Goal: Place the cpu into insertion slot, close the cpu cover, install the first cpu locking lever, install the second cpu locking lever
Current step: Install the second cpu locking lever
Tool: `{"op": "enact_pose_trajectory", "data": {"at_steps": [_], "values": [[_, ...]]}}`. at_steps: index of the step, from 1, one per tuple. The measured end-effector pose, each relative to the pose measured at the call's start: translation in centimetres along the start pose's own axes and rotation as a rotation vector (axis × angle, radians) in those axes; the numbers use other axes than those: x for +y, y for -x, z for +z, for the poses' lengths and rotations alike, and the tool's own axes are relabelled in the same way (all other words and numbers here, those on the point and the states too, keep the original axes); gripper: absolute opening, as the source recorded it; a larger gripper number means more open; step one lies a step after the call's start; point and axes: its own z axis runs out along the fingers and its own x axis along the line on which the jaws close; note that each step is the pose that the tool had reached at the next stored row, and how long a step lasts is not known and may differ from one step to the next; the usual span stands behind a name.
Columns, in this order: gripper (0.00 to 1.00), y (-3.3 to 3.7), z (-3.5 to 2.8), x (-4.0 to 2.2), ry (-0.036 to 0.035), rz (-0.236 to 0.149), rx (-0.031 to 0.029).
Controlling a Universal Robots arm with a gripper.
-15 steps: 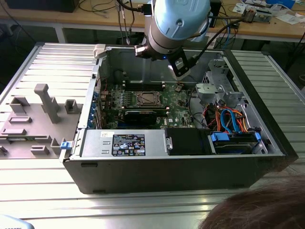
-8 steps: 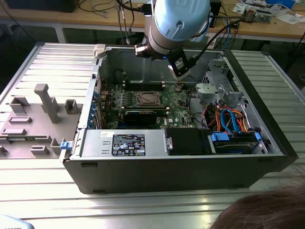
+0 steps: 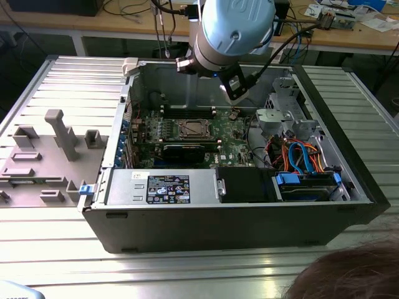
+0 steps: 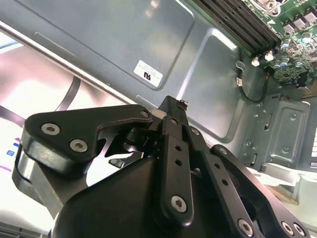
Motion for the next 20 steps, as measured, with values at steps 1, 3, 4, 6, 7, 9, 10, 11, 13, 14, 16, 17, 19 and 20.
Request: {"op": "enact_pose_trajectory", "data": {"at_steps": [1, 3, 4, 6, 7, 9, 10, 11, 13, 14, 16, 17, 19, 20], "values": [[0.11, 0.0, 0.0, 0.0, 0.0023, 0.0, 0.0], [0.11, 0.0, -0.01, -0.01, 0.0046, -0.001, -0.0001], [0.11, 0.0, -0.01, -0.01, 0.0068, -0.001, -0.0002], [0.11, -0.01, -0.01, -0.01, 0.0106, -0.001, -0.0006], [0.11, 0.0, -0.02, -0.01, 0.0124, -0.001, -0.0007], [0.11, 0.0, -0.02, -0.02, 0.0152, -0.001, -0.001], [0.11, 0.0, -0.02, -0.01, 0.017, -0.001, -0.0011], [0.11, 0.0, -0.02, -0.02, 0.0181, -0.001, -0.0011], [0.11, -0.01, -0.02, -0.02, 0.021, -0.002, -0.0013], [0.11, 0.0, -0.02, -0.02, 0.0222, -0.002, -0.0014], [0.11, -0.01, -0.02, -0.02, 0.0251, -0.002, -0.0015], [0.11, -0.01, -0.03, -0.02, 0.0272, -0.002, -0.0016], [0.11, -0.01, -0.03, -0.03, 0.0316, -0.003, -0.0018], [0.11, -0.01, -0.03, -0.03, 0.0332, -0.003, -0.0019]]}}
